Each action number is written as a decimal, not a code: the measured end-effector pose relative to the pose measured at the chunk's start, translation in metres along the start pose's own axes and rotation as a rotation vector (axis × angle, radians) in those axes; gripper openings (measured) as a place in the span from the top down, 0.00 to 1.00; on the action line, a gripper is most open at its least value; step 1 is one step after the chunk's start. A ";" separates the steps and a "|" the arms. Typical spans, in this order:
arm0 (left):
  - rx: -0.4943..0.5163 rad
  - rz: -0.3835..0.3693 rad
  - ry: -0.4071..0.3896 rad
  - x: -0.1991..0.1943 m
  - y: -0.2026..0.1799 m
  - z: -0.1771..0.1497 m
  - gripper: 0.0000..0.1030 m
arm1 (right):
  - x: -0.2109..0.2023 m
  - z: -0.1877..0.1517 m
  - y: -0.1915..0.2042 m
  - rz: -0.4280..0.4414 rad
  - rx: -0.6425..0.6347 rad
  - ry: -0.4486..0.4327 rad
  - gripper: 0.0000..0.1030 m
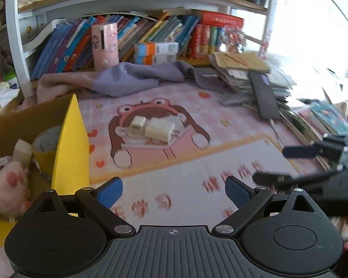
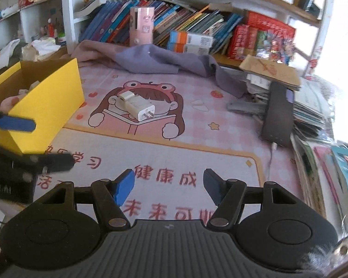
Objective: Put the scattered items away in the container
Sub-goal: 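Withdraw both open tools from the box and move toward the white chargers, then grasp a white charger with the left tool while the right tool grasps the other charger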
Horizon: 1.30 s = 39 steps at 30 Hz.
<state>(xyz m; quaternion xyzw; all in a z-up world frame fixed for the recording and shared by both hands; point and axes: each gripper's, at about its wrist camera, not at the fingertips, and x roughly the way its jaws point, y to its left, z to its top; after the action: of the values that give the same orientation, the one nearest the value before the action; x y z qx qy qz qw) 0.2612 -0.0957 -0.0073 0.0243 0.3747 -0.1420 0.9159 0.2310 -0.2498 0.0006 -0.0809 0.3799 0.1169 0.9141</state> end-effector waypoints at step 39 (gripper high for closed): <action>-0.066 0.223 0.203 0.207 0.032 0.095 0.47 | 0.189 0.060 -0.036 0.246 -0.135 -0.019 0.56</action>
<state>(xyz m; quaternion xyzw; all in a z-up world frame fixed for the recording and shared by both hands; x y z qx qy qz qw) 0.4752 -0.1293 -0.0839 0.0496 0.4648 -0.0239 0.8837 0.4113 -0.2416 -0.0902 -0.0942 0.3694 0.2542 0.8889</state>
